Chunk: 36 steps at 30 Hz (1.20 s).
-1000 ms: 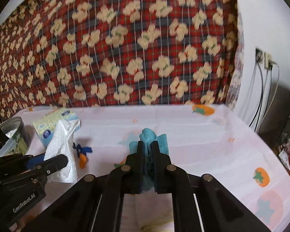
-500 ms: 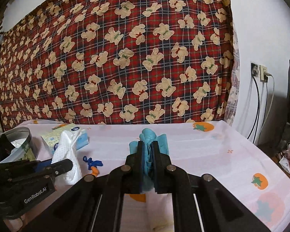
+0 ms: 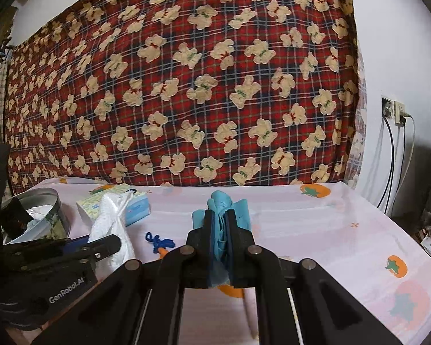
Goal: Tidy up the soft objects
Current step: 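Carry the white scrubber with the left gripper to the tin while the right gripper carries the teal cloth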
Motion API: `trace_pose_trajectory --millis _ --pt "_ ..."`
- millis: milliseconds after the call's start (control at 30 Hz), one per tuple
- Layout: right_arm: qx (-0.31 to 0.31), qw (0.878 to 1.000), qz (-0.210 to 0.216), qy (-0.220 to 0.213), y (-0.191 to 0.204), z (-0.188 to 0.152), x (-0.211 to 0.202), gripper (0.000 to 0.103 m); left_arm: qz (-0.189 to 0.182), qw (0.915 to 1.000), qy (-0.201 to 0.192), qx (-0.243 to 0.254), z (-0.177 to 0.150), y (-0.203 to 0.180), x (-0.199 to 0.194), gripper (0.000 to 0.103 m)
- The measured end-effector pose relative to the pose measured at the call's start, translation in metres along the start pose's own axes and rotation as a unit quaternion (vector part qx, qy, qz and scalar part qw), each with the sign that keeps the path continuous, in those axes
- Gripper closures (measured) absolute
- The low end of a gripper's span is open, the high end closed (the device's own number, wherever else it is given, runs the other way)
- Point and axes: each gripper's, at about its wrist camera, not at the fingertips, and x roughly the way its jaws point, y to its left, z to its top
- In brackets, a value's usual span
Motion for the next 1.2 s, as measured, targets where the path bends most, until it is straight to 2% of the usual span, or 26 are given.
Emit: trace_pose_trajectory --millis 700,1200 --pt "-0.009 0.999 0.033 -0.003 0.046 -0.001 -0.001 0.095 0.001 0.9995 0.001 -0.03 -0.004 0.021 -0.007 0.089" --pt "-0.01 0.999 0.035 -0.004 0.053 -0.001 -0.001 0.095 -0.002 0.9989 -0.006 -0.046 -0.006 0.032 -0.015 0.089"
